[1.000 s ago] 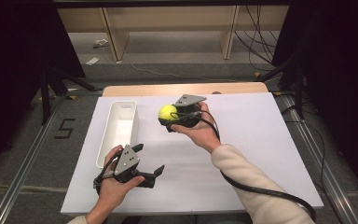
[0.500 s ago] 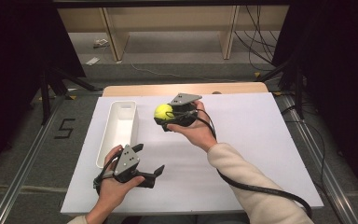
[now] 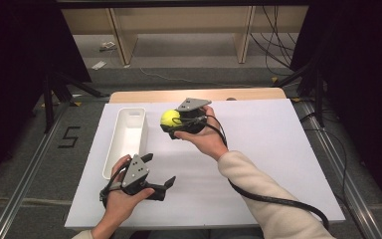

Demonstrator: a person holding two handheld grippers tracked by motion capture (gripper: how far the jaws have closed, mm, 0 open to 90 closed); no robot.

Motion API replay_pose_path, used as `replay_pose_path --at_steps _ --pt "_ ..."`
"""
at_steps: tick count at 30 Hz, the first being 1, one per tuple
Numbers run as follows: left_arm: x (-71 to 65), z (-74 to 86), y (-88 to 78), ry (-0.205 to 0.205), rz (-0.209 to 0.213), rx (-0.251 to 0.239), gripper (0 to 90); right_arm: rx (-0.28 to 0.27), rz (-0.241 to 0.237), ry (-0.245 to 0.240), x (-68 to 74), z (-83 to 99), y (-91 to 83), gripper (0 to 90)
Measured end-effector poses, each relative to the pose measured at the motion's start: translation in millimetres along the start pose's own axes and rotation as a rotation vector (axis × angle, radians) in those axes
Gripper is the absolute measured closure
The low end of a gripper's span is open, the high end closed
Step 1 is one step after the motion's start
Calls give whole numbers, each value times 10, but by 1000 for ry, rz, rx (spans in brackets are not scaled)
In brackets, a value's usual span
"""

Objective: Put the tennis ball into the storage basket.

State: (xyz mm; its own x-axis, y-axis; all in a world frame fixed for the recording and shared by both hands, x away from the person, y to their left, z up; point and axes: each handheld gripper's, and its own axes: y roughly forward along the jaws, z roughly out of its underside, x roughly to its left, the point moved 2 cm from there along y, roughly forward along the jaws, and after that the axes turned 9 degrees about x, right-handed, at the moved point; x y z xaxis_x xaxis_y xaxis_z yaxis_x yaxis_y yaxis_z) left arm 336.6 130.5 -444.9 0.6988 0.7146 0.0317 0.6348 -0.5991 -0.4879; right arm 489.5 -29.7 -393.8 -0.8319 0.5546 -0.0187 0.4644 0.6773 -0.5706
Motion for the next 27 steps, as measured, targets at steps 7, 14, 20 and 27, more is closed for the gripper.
replay_pose_path --at_steps 7,14,20,27 --pt "0 -1 0 -1 1 -2 0 -1 -4 -3 25 -37 31 265" --pt "-1 -1 -2 -1 1 -2 0 -5 -9 -9 53 -88 53 265" --pt "-2 0 3 1 1 1 0 -5 -13 -15 68 -121 61 265" --pt "0 0 3 2 2 0 0 -8 -13 -21 82 -164 80 265"
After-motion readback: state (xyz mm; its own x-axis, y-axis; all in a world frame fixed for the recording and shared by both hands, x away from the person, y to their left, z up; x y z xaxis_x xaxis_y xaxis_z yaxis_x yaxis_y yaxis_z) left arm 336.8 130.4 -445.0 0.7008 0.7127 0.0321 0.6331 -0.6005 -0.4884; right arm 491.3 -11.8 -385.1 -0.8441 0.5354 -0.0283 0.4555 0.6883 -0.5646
